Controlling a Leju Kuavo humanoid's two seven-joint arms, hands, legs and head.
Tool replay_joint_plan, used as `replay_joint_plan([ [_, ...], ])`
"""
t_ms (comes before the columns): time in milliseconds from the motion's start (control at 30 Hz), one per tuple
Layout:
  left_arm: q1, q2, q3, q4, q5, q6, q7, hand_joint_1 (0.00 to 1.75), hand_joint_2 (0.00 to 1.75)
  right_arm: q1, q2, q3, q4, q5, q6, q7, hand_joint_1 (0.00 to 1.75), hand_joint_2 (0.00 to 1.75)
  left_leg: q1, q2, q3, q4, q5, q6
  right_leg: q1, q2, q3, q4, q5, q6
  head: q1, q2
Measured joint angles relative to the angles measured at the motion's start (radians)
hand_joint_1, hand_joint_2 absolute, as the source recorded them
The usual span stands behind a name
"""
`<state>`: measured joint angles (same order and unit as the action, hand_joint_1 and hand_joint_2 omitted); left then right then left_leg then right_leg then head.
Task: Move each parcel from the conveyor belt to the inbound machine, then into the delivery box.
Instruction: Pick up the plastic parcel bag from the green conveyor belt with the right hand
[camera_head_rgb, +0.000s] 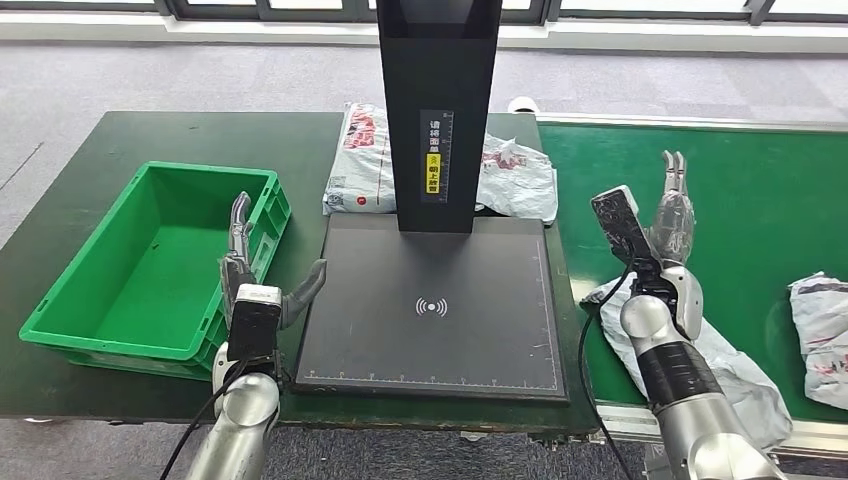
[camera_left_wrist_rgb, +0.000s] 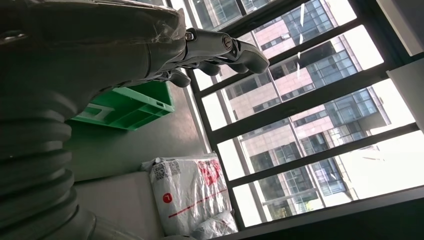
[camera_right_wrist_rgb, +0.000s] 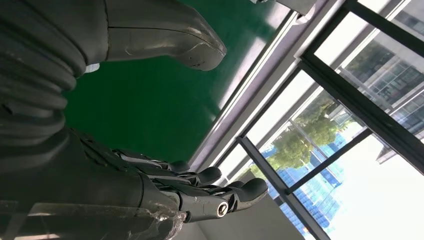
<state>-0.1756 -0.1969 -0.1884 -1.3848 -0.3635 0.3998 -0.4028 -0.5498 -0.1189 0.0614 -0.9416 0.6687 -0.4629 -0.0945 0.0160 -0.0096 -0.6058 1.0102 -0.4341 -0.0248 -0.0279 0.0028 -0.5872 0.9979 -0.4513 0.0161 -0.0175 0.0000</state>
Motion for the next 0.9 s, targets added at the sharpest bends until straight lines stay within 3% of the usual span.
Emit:
replay_joint_plan([
  [133,0.000,0.000,0.000,0.000,0.000,0.000,0.000,0.00,1.75,-0.027,-0.018,0.000,0.058,0.094,0.018,0.099,0.00,1.75,0.000,0.000,0.000,0.000,0.000,0.000,0.000,0.000,0.000,0.000,0.000,0.000,0.000,0.000],
  [267,-0.001,0.002,0.000,0.000,-0.001,0.000,0.002,0.00,1.75,-0.069,-0.073,0.000,0.195,0.185,0.074,0.180,0.00,1.75,0.000,-0.002,0.000,0.001,0.000,0.000,0.000,-0.002,0.001,0.000,0.000,0.000,0.000,0.000],
  [500,-0.001,0.010,0.001,0.001,-0.005,-0.006,0.003,0.00,1.75,-0.067,-0.129,0.000,0.356,0.237,0.161,0.223,0.00,1.75,0.000,-0.002,0.000,0.001,0.000,0.001,0.000,-0.001,0.000,0.000,0.000,0.000,0.000,0.000],
  [900,-0.015,0.018,0.000,0.020,-0.017,-0.025,0.009,0.00,1.75,0.048,-0.116,0.000,0.439,0.309,0.246,0.206,0.00,1.75,0.000,-0.002,-0.001,0.000,-0.001,0.000,0.000,-0.001,0.000,0.000,-0.001,0.000,0.000,0.000],
])
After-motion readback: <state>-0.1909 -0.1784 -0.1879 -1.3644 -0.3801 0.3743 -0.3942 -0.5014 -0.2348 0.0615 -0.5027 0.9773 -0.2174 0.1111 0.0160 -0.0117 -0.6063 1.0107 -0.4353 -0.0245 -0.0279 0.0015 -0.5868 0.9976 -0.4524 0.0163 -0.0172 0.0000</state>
